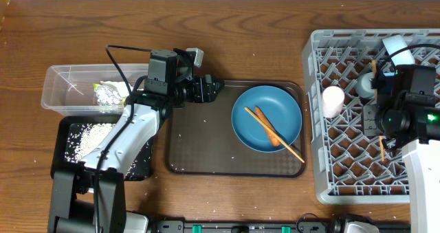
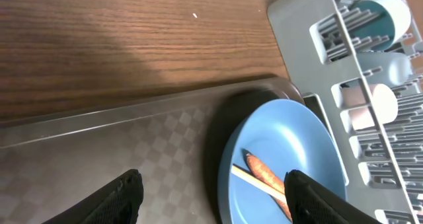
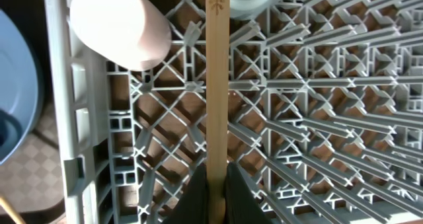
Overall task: Sort waste into correct bins and load items into the dishwasher rack
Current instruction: 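Insert the chopstick upright into the rack and release it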
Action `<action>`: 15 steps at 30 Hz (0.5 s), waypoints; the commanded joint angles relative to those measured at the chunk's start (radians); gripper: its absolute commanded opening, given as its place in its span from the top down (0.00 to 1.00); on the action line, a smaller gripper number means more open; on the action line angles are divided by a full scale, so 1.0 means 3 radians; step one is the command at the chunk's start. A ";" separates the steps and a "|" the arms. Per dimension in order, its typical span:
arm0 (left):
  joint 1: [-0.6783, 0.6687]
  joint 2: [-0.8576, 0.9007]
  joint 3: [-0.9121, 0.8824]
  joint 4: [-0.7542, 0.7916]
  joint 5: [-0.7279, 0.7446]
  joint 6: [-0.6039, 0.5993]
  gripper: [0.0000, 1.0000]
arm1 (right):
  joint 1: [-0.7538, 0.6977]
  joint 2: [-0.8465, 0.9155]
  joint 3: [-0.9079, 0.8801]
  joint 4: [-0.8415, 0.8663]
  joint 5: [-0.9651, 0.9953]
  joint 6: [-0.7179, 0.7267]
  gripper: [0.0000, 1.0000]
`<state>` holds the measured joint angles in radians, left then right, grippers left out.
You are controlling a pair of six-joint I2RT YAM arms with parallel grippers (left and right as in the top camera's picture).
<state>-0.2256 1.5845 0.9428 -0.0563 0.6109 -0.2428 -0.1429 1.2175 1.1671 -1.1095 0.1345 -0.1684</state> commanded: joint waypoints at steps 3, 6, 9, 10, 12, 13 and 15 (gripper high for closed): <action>-0.0001 0.0013 -0.0010 -0.0069 -0.0441 0.0008 0.28 | -0.0024 0.0009 -0.0011 -0.0004 -0.0062 0.0237 0.99; 0.0000 0.0013 -0.0011 -0.0071 -0.0534 0.0006 0.28 | -0.0024 0.0023 -0.0014 0.0013 -0.0034 0.0234 0.99; -0.0001 0.0011 -0.0010 -0.0056 -0.0533 0.0006 0.28 | -0.0024 0.0070 -0.0014 0.0055 0.0075 0.0230 0.99; -0.0001 0.0013 -0.0011 -0.0050 -0.0534 0.0006 0.28 | -0.0024 0.0093 -0.0014 0.0075 0.0089 0.0220 0.99; -0.0001 0.0011 -0.0010 -0.0048 -0.0533 0.0006 0.28 | -0.0024 0.0142 -0.0014 0.0113 0.0071 0.0223 0.99; -0.0001 0.0013 -0.0010 -0.0048 -0.0533 0.0005 0.28 | -0.0024 0.0177 -0.0014 0.0123 0.0055 0.0224 0.98; -0.0001 0.0013 -0.0011 -0.0050 -0.0533 0.0005 0.28 | -0.0024 0.0261 -0.0014 0.0132 0.0051 0.0224 0.99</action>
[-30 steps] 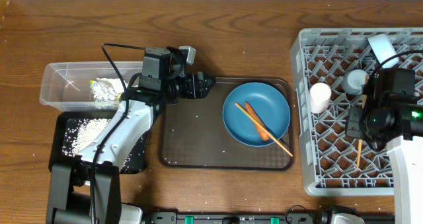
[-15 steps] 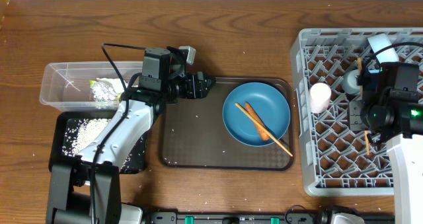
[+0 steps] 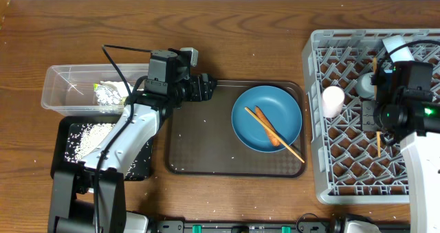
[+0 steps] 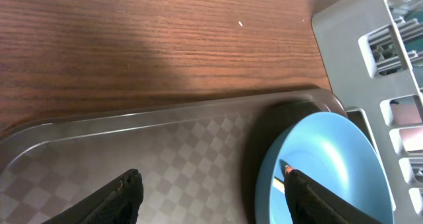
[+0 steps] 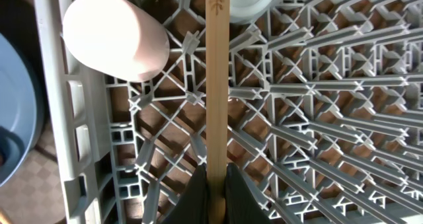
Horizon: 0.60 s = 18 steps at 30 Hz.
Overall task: Sort waste into correct bins and load items into the dishwasher rack
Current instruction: 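Insert the chopstick upright into the rack and release it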
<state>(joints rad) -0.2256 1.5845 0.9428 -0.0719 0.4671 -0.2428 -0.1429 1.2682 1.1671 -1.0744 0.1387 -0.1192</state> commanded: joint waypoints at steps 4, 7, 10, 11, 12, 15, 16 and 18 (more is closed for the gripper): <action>-0.0001 0.0011 -0.0010 0.0003 -0.0053 0.0005 0.28 | -0.0024 0.0314 -0.0014 0.0050 0.0036 0.0061 0.99; -0.0001 0.0013 -0.0010 0.0003 -0.0053 0.0005 0.29 | -0.0024 0.0498 -0.0014 0.0102 0.0019 0.0112 0.99; -0.0001 0.0013 -0.0010 0.0004 -0.0053 0.0005 0.28 | -0.0024 0.0666 -0.0014 0.0164 -0.0031 0.0120 0.99; -0.0001 0.0013 -0.0010 0.0004 -0.0053 0.0005 0.28 | -0.0024 0.0713 -0.0014 0.0182 -0.0041 0.0120 0.99; -0.0001 0.0013 -0.0011 0.0003 -0.0053 0.0005 0.28 | -0.0024 0.0757 -0.0014 0.0197 -0.0046 0.0120 0.99; -0.0001 0.0011 -0.0010 0.0004 -0.0053 0.0005 0.28 | -0.0024 0.0858 -0.0014 0.0215 -0.0055 0.0121 0.90; -0.0001 0.0013 -0.0010 0.0004 -0.0053 0.0005 0.28 | -0.0024 0.0879 -0.0014 0.0215 -0.0061 0.0120 0.87; -0.0001 0.0013 -0.0010 0.0004 -0.0053 0.0005 0.28 | -0.0024 0.0891 -0.0014 0.0223 -0.0090 0.0120 0.83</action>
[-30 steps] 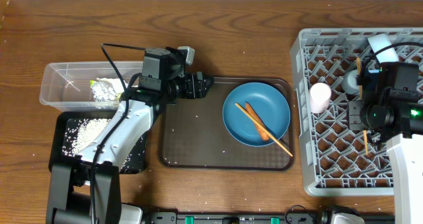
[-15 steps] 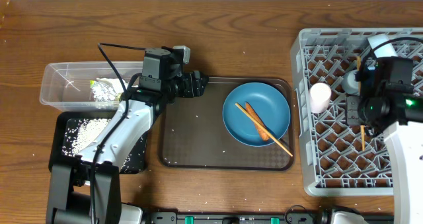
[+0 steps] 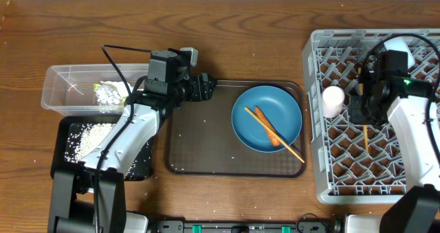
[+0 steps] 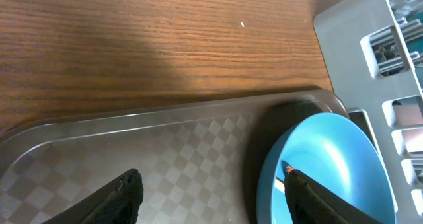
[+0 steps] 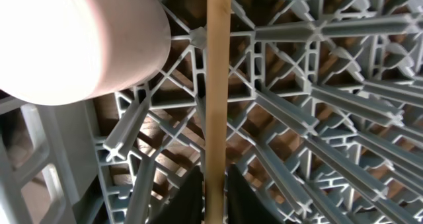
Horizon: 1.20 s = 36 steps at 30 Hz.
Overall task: Sort waste into correct bins and load items into the dishwasher rack
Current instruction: 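Insert the chopstick upright into the rack and release it, then move the right gripper back left over the remaining chopstick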
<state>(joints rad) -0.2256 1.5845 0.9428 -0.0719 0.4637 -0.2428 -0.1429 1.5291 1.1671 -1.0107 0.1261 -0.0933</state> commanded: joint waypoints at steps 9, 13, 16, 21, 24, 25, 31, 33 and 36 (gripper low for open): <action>-0.0001 0.0013 -0.0011 0.0004 -0.0042 0.0004 0.28 | -0.0022 0.0022 -0.0014 0.0130 -0.0142 0.0032 0.59; -0.0001 0.0013 -0.0011 0.0004 -0.0042 0.0004 0.28 | -0.0022 0.0020 0.0008 0.0192 -0.0385 0.0015 0.59; -0.0001 0.0013 -0.0010 0.0005 -0.0042 0.0004 0.28 | -0.0020 0.0006 0.0107 0.0173 -0.0651 -0.0004 0.60; -0.0001 0.0013 -0.0011 0.0005 -0.0042 0.0004 0.28 | -0.0004 -0.0093 0.0326 0.0182 -0.1741 0.0008 0.59; -0.0001 0.0013 -0.0011 0.0005 -0.0041 0.0003 0.28 | -0.0001 -0.0149 0.0336 0.0216 -0.2641 0.0006 0.51; -0.0001 0.0013 -0.0011 0.0005 -0.0041 0.0003 0.28 | 0.0001 -0.0149 0.0336 0.0209 -0.2884 0.0008 0.41; -0.0001 0.0013 -0.0010 0.0006 -0.0041 0.0001 0.28 | 0.0196 -0.0141 0.0234 0.0163 -0.3326 -0.0367 0.21; -0.0001 0.0013 -0.0010 0.0006 -0.0041 -0.0022 0.28 | 0.0362 -0.0141 0.0175 0.0164 -0.3311 -0.0483 0.12; -0.0001 0.0011 -0.0010 0.0004 -0.0041 -0.0022 0.28 | 0.0666 -0.0141 0.0088 0.0170 -0.2984 -0.0516 0.22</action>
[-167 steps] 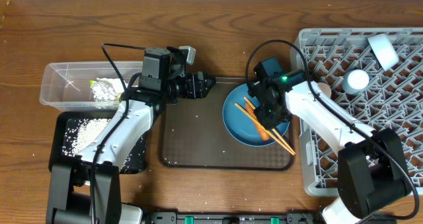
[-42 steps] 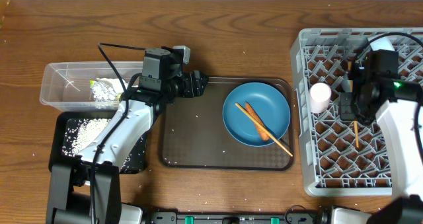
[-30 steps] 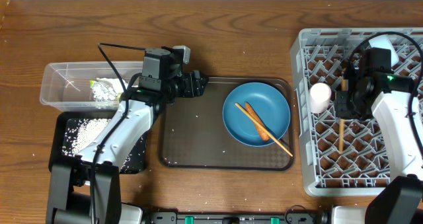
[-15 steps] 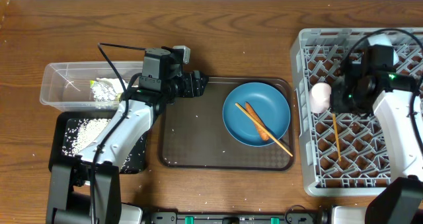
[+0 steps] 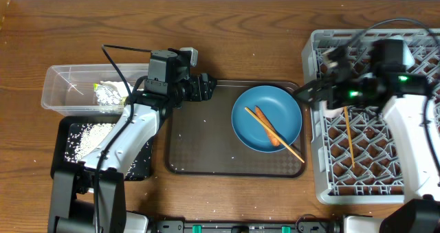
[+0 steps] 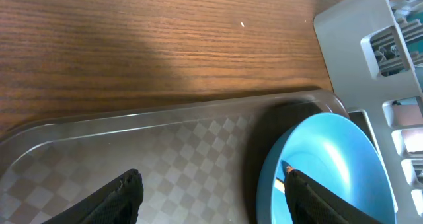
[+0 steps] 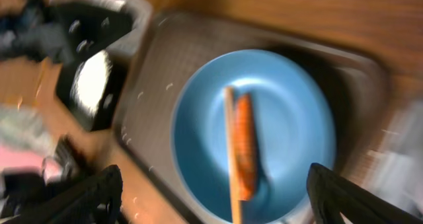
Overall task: Sort waste into correct bins and load items into the dishwasher rack
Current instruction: 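Move the right gripper back left over the remaining chopstick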
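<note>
A blue plate (image 5: 267, 106) sits on the brown tray (image 5: 206, 150) and carries an orange food piece (image 5: 267, 128) and a wooden chopstick (image 5: 285, 142). The blurred right wrist view shows the same plate (image 7: 291, 118), food piece (image 7: 245, 141) and chopstick (image 7: 230, 151). My right gripper (image 5: 306, 92) is open and empty at the left edge of the grey dishwasher rack (image 5: 323, 185), facing the plate. A second chopstick (image 5: 348, 138) lies loose in the rack. My left gripper (image 5: 210, 87) hangs open and empty over the tray's far left corner, left of the plate (image 6: 324, 164).
A clear bin (image 5: 69, 75) holding crumpled waste stands left of the tray. In front of it is a black bin (image 5: 82, 147) with white bits. Cups stand at the rack's far side, partly hidden behind my right arm.
My right gripper has let go of the chopstick, which now lies in the rack. The gripper has moved left to the rack's edge and stands open toward the plate. The left arm is unchanged.
My right gripper held a chopstick over the rack beside the pink cup. It then stood lower and further left among the rack's ribs. The chopstick is now released there and the gripper faces the plate. My left gripper drew back slightly early on and has stayed open.
</note>
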Action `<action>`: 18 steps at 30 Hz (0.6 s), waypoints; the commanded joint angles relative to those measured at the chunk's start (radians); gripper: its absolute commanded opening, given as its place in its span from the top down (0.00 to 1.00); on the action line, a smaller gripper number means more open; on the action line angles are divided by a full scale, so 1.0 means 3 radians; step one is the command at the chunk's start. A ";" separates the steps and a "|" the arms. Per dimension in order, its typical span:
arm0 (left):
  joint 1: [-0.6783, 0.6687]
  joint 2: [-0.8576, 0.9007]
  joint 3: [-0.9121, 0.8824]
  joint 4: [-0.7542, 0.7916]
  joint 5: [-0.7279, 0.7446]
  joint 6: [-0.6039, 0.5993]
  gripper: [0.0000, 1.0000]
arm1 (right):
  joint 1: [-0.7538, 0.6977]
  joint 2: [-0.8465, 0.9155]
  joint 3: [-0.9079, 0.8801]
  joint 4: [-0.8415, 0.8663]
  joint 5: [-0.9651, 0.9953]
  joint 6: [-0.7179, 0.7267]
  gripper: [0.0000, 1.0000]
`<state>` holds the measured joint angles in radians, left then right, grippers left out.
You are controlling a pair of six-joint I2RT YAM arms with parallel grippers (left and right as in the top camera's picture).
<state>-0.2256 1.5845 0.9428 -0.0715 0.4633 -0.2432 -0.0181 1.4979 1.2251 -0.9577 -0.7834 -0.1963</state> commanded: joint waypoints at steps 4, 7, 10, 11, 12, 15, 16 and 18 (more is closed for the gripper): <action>-0.0001 0.0013 -0.0010 0.0004 -0.0039 -0.0020 0.28 | 0.0617 -0.0020 -0.0202 -0.0004 0.0605 -0.0172 0.36; -0.0001 0.0013 -0.0010 0.0004 -0.0039 -0.0020 0.28 | 0.0882 0.0006 -0.0226 0.0015 0.0977 -0.0170 0.43; -0.0001 0.0013 -0.0010 0.0004 -0.0039 -0.0019 0.28 | 0.1113 0.0038 -0.0231 0.0009 0.1396 -0.0111 0.48; -0.0001 0.0011 -0.0010 0.0004 -0.0039 -0.0019 0.28 | 0.1167 0.0046 -0.0233 0.0005 0.1532 -0.0057 0.48; -0.0001 0.0013 -0.0010 0.0004 -0.0039 -0.0019 0.28 | 0.1227 0.0055 -0.0235 0.0003 0.1715 0.0038 0.49; -0.0001 0.0011 -0.0010 0.0004 -0.0039 -0.0019 0.28 | 0.1315 0.0089 -0.0259 0.0001 0.1961 0.0201 0.50; -0.0001 0.0013 -0.0010 0.0004 -0.0039 -0.0020 0.28 | 0.1334 0.0094 -0.0273 0.0001 0.1975 0.0205 0.50; -0.0001 0.0013 -0.0010 0.0004 -0.0039 -0.0020 0.28 | 0.1373 0.0108 -0.0323 0.0005 0.1974 0.0207 0.52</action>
<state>-0.2256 1.5845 0.9428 -0.0715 0.4633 -0.2432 0.3740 1.5139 1.1519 -0.9554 -0.2733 -0.1711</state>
